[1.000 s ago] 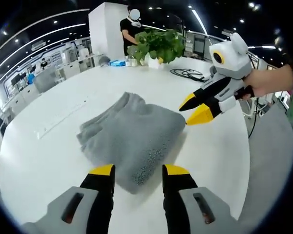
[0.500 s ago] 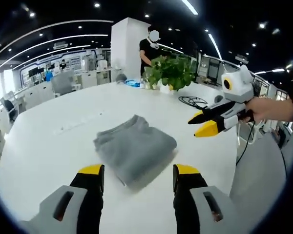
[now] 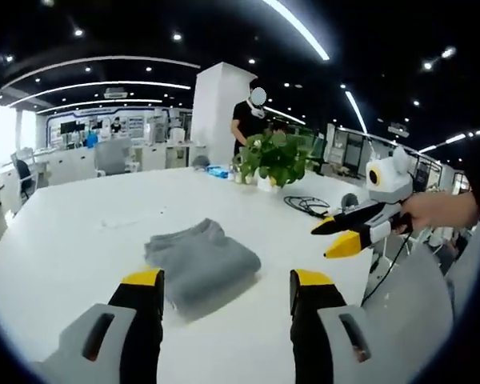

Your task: Fold the towel on the table until its edges align and the towel forms a compact rectangular stack.

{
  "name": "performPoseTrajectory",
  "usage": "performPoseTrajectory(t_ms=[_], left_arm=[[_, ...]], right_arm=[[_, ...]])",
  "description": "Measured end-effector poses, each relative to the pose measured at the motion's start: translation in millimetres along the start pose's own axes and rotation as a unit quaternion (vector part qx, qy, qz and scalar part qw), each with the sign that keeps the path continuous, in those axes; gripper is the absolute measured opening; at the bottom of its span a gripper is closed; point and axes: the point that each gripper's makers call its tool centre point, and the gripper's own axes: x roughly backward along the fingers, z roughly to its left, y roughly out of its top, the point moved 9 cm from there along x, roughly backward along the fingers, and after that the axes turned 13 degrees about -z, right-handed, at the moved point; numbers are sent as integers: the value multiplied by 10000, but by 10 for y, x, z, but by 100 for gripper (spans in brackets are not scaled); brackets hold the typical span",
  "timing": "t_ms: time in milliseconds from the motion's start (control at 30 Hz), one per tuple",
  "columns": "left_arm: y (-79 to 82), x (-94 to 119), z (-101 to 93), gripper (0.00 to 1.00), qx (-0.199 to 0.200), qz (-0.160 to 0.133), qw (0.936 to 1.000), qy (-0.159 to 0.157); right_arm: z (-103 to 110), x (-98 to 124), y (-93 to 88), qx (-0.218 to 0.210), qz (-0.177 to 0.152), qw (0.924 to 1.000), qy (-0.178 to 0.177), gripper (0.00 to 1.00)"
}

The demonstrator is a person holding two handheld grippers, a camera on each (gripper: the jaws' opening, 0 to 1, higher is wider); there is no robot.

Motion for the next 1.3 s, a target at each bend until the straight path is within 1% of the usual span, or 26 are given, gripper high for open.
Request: performPoseTrajectory(t_ms=[67, 100, 167, 200, 233, 367, 433, 500, 600, 733, 867, 1000, 1067, 1167, 1300], left_arm=[[3, 34, -46, 75, -31, -35, 10000, -52], [2, 49, -60, 76, -40, -35, 10000, -76], [-18, 99, -58, 79, -90, 26, 9999, -96], [-38, 140, -86, 80, -109, 70, 9999, -87], [-53, 170, -98, 81, -107, 79, 9999, -78], [-111, 310, -249, 82, 26, 106, 9999, -7], [-133, 340, -184, 82, 21, 128, 9999, 37], [-150, 415, -202, 83, -13, 126, 9999, 94], [-188, 501, -222, 83, -26, 174, 9997, 175], [-259, 604, -230, 83, 70, 195, 9994, 277], [-310, 667, -228, 83, 89, 224, 9991, 340], [-306, 710, -233, 83, 98, 224, 9989, 401], [-298, 729, -226, 82, 1, 260, 9987, 427], [-305, 772, -253, 82, 17, 263, 9985, 472], [-319, 808, -251, 82, 68, 272, 9984, 493]], right_arm=[[26, 60, -11, -4, -29, 10000, 29, 63], [73, 106, -21, 6, -38, 10000, 53, 64], [117, 160, -24, 63, -51, 9999, 64, 66], [129, 183, -27, 73, -58, 9999, 67, 66], [140, 197, -37, 67, -71, 9999, 77, 66], [202, 304, -102, 76, -43, 10000, 43, 67], [240, 355, -130, 131, -19, 9999, 18, 67], [282, 412, -169, 140, -14, 9999, 5, 67], [322, 466, -241, -7, -15, 10000, -1, 67], [364, 533, -305, -78, 23, 9999, -88, 67], [393, 574, -307, -105, -19, 9999, -121, 67], [405, 575, -271, -128, -144, 9998, -110, 67], [420, 592, -272, -195, -173, 9996, -115, 67], [433, 618, -315, -133, -103, 9998, -109, 67], [427, 613, -326, -181, -69, 9998, -83, 67]])
